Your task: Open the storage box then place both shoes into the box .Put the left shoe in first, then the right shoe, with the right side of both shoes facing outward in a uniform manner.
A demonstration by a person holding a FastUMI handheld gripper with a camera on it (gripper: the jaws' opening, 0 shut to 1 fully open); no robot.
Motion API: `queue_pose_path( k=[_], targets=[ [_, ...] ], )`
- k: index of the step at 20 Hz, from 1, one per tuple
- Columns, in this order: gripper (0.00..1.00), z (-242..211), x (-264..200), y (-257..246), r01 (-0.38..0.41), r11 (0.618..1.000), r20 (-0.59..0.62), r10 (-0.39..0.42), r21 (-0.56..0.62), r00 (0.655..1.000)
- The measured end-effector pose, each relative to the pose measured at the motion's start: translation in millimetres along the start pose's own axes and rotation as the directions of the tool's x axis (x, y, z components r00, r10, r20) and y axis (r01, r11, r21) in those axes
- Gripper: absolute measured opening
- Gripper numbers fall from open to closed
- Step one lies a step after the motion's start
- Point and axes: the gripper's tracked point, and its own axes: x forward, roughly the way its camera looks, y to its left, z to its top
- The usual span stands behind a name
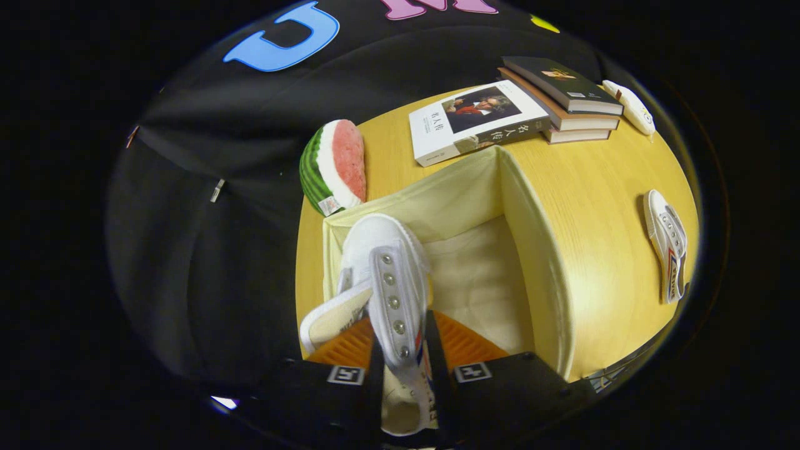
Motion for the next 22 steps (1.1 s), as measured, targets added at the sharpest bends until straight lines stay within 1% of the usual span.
queue_pose_path(
  k=[2, 3, 7, 10, 13, 16, 19, 22],
  targets=[
    [0.80, 1.7, -1.1, 16.9, -0.061, 0.998, 0.015, 0.061, 0.004, 0.998],
    [0.99, 6.1, -12.9, 17.0, -0.070, 0.997, 0.026, 0.070, -0.012, 0.997],
    [0.99, 27.6, -57.7, 8.3, -0.067, 0.990, 0.130, 0.083, -0.124, 0.988],
    [0.99, 47.4, -105.3, -21.0, -0.035, 0.983, 0.219, 0.075, -0.180, 0.973],
    [0.99, 63.2, -148.8, -68.0, 0.025, 0.980, 0.292, 0.035, -0.198, 0.956],
    [0.99, 76.4, -183.3, -123.7, 0.093, 0.976, 0.342, -0.020, -0.198, 0.940],
    [0.99, 90.8, -208.1, -179.0, 0.155, 0.967, 0.373, -0.070, -0.203, 0.925],
    [0.99, 100.8, -223.5, -245.5, 0.242, 0.948, 0.381, -0.151, -0.205, 0.912]
  ],
)
